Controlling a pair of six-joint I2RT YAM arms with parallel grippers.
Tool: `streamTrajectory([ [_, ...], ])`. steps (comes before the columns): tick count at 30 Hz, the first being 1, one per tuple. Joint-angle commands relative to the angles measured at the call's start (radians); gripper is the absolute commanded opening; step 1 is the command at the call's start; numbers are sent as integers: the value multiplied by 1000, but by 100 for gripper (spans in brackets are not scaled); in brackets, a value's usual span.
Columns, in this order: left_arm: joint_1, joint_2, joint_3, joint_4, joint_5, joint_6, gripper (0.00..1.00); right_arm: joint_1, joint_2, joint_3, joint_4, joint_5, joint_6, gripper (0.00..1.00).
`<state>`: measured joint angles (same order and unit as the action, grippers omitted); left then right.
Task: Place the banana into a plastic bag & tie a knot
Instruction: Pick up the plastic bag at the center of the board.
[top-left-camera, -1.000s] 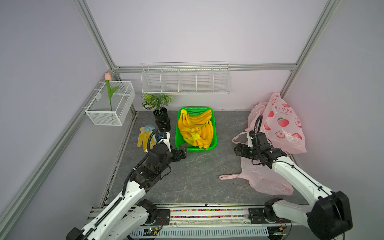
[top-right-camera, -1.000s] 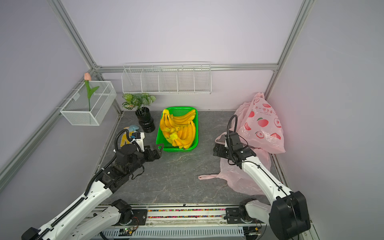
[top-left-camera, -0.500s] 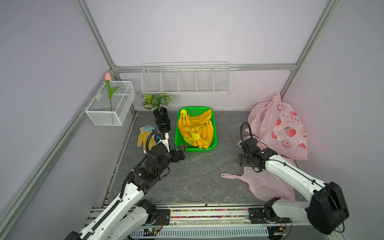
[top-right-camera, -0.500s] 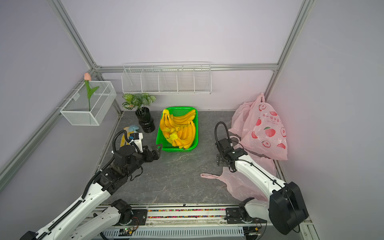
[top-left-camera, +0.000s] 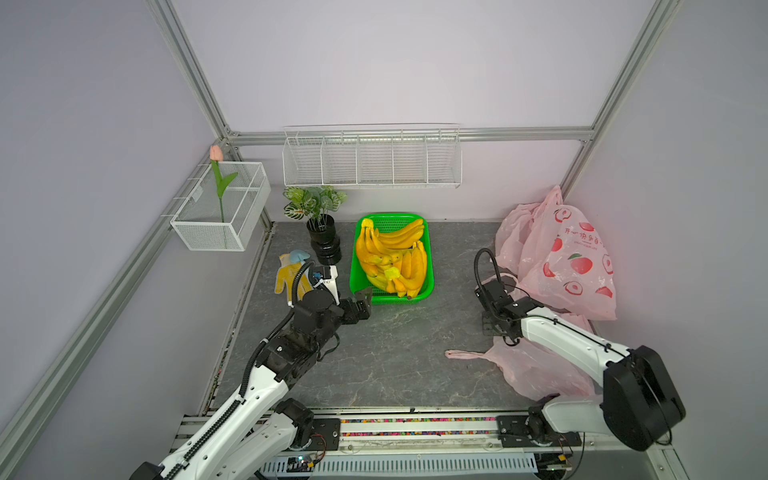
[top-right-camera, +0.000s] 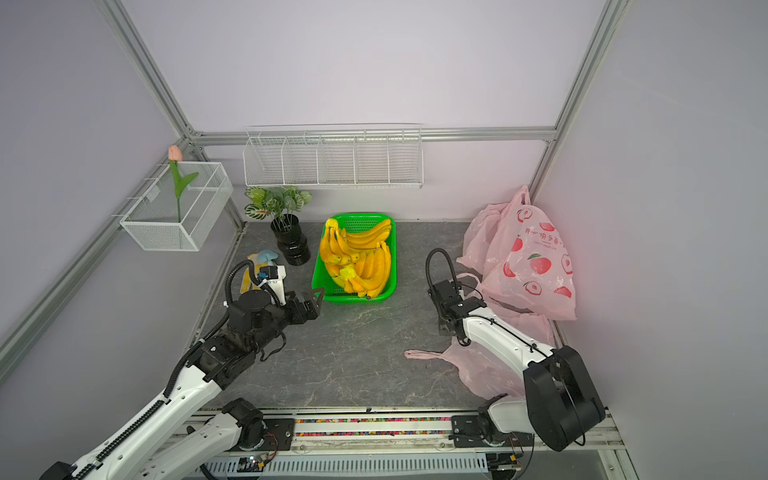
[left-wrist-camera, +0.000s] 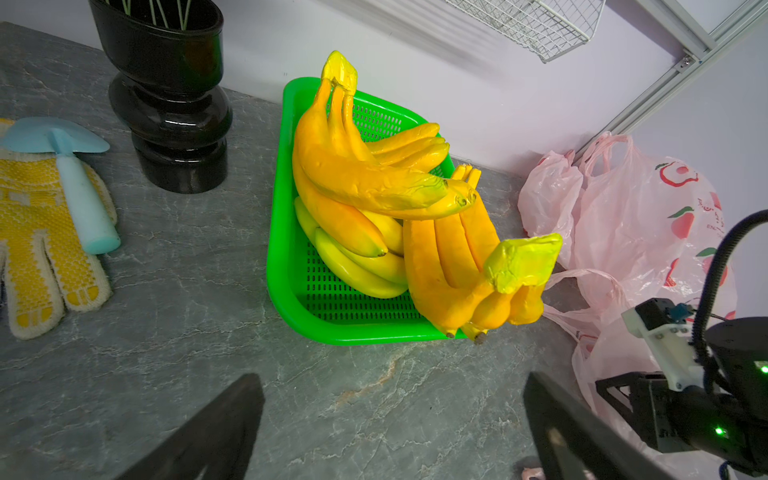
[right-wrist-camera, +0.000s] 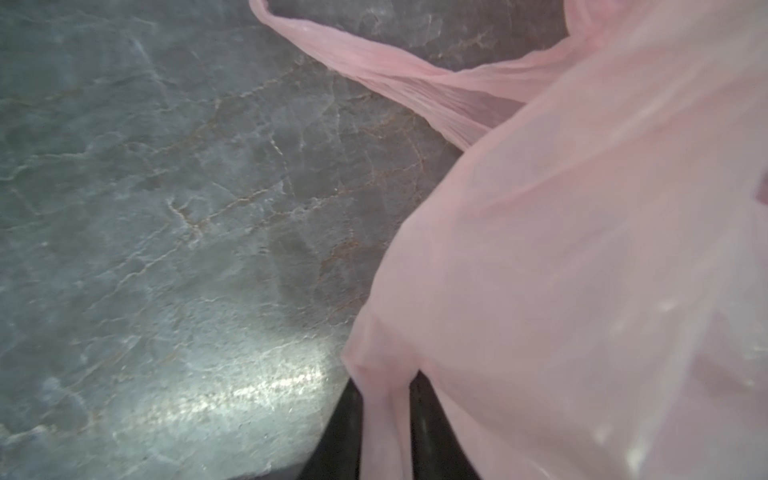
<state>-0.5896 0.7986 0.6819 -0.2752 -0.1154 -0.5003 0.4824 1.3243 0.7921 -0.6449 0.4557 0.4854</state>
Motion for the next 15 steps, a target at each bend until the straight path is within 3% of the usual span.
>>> streamTrajectory([
  [1, -3, 2, 36, -23, -14, -2, 100, 5, -97, -5, 67, -65, -53, 9],
  [7, -9, 42, 117, -78, 22, 0, 98, 6, -226, 25, 181, -317, -182, 7],
  [15, -133, 179, 342, -246, -44, -47, 95, 4, -252, 15, 274, -378, -259, 7],
])
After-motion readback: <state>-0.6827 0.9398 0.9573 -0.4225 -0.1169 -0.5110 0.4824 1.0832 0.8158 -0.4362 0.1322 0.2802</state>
